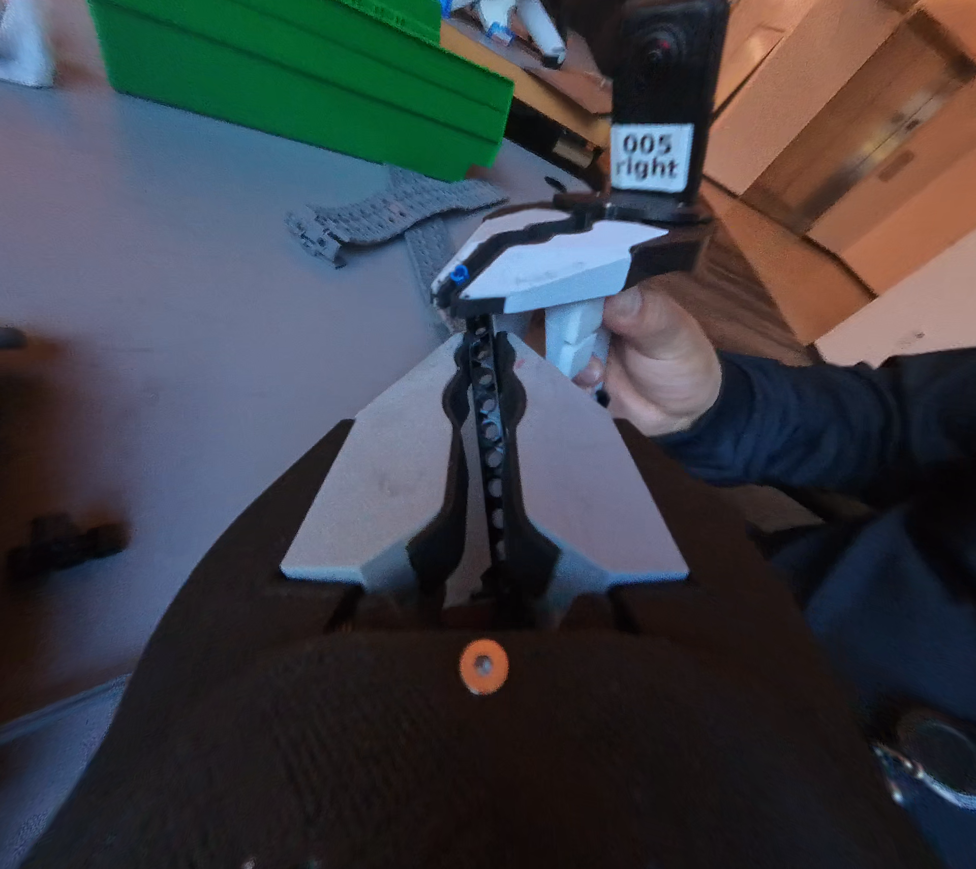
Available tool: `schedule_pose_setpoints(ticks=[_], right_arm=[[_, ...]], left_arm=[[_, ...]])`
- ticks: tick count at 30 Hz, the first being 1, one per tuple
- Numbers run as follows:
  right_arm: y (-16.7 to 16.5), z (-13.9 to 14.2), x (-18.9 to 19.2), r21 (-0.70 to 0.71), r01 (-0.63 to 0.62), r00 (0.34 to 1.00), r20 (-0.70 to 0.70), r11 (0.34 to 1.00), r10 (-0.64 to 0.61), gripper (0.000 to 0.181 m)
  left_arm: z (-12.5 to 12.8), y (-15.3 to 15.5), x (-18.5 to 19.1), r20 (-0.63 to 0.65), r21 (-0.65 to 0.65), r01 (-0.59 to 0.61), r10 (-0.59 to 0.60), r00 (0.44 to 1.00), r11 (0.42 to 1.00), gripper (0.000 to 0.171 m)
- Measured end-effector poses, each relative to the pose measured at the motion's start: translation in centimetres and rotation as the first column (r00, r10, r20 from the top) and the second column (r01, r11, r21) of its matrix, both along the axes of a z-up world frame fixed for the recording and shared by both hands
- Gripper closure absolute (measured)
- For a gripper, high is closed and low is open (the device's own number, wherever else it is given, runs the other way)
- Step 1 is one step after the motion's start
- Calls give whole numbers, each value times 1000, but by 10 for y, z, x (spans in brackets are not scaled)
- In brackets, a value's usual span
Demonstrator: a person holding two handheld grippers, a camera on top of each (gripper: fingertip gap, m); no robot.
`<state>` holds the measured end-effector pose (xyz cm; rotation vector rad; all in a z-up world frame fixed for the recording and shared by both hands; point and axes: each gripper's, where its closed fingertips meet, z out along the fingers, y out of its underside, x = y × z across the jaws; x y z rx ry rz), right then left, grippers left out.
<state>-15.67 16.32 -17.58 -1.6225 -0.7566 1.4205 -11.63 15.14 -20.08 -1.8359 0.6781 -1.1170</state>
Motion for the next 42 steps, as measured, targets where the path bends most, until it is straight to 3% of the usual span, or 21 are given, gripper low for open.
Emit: schedule_pose_setpoints(ticks=[4, 6, 11, 17, 21, 25, 29, 32, 35, 37, 39, 42], right_arm=[[-5, -13, -7, 21, -42, 992, 118, 999, 40, 181], [-5, -13, -6, 9, -46, 992, 115, 999, 45, 181], [-3, -14, -5, -22, -56, 994, 98, 998, 58, 181], [-3, -18, -7, -31, -53, 991, 121, 998, 56, 181], [-4, -22, -9, -30, -52, 986, 157, 998, 56, 181], [-7, -25, -12, -2, -48, 979, 199, 999, 47, 181], [1, -21, -9, -90, 0, 993, 114, 996, 10, 181], [5, -15, -8, -116, 24, 999, 49, 993, -19, 181], [6, -12, -8, -121, 34, 999, 22, 992, -31, 181], [8, -11, -9, -153, 26, 1000, -10, 988, -28, 181], [10, -10, -10, -173, 25, 999, -32, 985, -30, 181], [12, -10, -10, -187, 31, 999, -36, 982, -38, 181]], left_arm=[[-19, -8, -10, -101, -49, 62, -67, 993, 997, 165], [-25, -14, -10, -150, -57, 107, -114, 982, 993, 150], [-20, -13, -7, -117, -41, 104, -108, 987, 994, 144], [-9, -4, -14, 26, -107, 49, -46, 999, 993, 165], [-18, -3, -18, -99, -58, 24, -30, 995, 998, 166], [-28, -4, -24, -333, 61, 25, -3, 943, 998, 165], [-29, 6, -25, -533, 256, 9, 133, 835, 967, 162], [-25, 10, -25, -578, 309, 8, 181, 796, 951, 162], [-23, 10, -23, -534, 285, -5, 163, 830, 959, 162], [-22, 12, -25, -541, 308, -11, 185, 821, 951, 162], [-22, 14, -28, -579, 350, -5, 220, 785, 937, 162], [-23, 18, -32, -662, 432, 18, 303, 686, 902, 162]])
